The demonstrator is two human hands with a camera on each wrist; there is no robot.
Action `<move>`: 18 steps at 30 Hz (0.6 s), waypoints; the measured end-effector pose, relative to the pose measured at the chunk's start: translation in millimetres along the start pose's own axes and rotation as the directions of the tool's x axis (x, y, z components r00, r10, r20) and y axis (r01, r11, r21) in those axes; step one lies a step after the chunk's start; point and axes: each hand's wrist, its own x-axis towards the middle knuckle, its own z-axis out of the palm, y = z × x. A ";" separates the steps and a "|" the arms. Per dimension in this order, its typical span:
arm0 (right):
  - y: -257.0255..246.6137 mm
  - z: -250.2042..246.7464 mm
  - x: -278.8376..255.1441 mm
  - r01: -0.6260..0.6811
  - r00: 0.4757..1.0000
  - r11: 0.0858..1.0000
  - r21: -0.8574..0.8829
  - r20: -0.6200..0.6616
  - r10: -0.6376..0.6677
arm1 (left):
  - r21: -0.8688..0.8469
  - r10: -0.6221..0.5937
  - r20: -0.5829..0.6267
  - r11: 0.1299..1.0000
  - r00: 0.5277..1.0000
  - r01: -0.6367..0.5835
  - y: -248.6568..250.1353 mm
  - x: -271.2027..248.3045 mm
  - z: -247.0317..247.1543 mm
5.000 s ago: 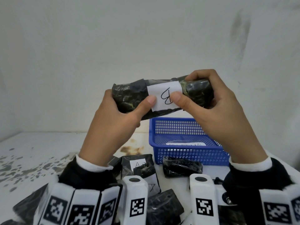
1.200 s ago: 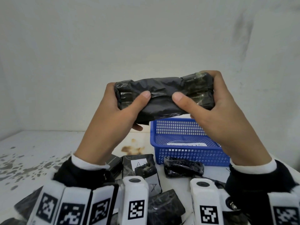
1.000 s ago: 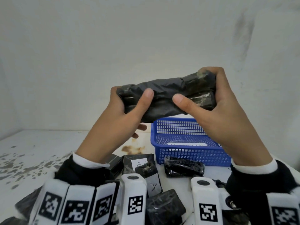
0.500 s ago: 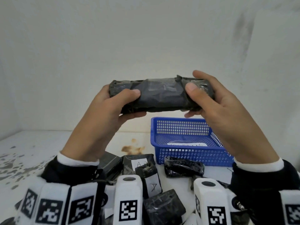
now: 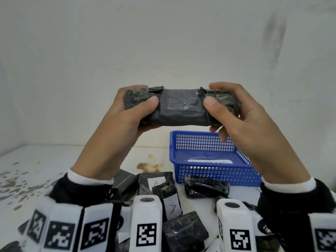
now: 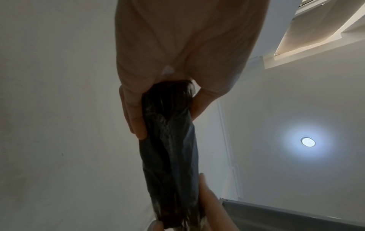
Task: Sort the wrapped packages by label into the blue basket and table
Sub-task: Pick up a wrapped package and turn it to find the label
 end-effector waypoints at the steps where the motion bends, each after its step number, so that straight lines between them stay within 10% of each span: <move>1: -0.3 0.2 -0.3 0.009 1.000 1.000 -0.005 -0.003 -0.009 | 0.019 0.007 0.005 1.000 1.000 -0.007 -1.0 0.2 -0.3; 18: -3.9 3.1 -4.8 0.137 0.990 0.988 -0.077 -0.011 -0.139 | 0.306 0.050 -0.007 0.951 0.999 -0.046 -0.9 -7.1 1.7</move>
